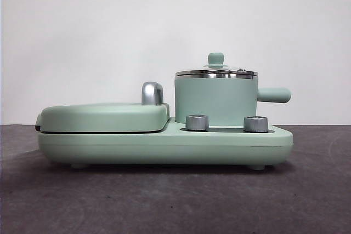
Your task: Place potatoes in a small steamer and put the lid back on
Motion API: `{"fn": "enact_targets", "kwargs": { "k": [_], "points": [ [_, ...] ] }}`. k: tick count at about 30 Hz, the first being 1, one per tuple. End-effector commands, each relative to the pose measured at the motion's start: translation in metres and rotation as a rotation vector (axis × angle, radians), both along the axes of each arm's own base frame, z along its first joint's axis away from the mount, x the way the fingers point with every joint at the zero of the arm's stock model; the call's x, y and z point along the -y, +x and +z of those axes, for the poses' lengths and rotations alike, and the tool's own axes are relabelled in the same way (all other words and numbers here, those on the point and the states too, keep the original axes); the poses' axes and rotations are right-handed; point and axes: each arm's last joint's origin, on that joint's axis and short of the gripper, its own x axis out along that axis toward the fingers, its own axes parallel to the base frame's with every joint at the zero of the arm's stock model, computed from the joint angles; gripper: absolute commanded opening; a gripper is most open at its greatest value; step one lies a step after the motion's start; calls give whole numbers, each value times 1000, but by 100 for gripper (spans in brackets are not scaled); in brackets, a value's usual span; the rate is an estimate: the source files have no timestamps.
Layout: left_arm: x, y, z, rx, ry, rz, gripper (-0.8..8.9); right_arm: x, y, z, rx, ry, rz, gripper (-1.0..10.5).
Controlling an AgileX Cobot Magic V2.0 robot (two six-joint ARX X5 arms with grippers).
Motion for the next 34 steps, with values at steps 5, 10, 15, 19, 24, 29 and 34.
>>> {"fn": "enact_targets", "kwargs": {
  "k": [5, 10, 15, 19, 24, 29, 34],
  "points": [
    [-41, -53, -2, -141, 99, -21, 500, -1, 0, 5, 21, 26, 3, 401],
    [-72, -85, -20, -214, 153, -10, 500, -4, 6, 6, 13, 47, 37, 401],
    [-102, -113, -49, -265, 213, 25, 500, -10, 17, 4, -43, 47, 88, 401],
    [-123, -132, -73, -207, 120, 75, 499, -14, 24, 3, -72, 44, 103, 401],
    [-148, -158, -118, -5, -146, 81, 495, -15, 28, 4, -70, 47, 102, 400],
    [-160, -167, -191, -15, -206, 180, 496, -16, 29, 6, -46, 56, 105, 400],
    [-159, -166, -233, -55, -185, 195, 495, -17, 32, 9, 1, 44, 124, 400]
  ]
}}
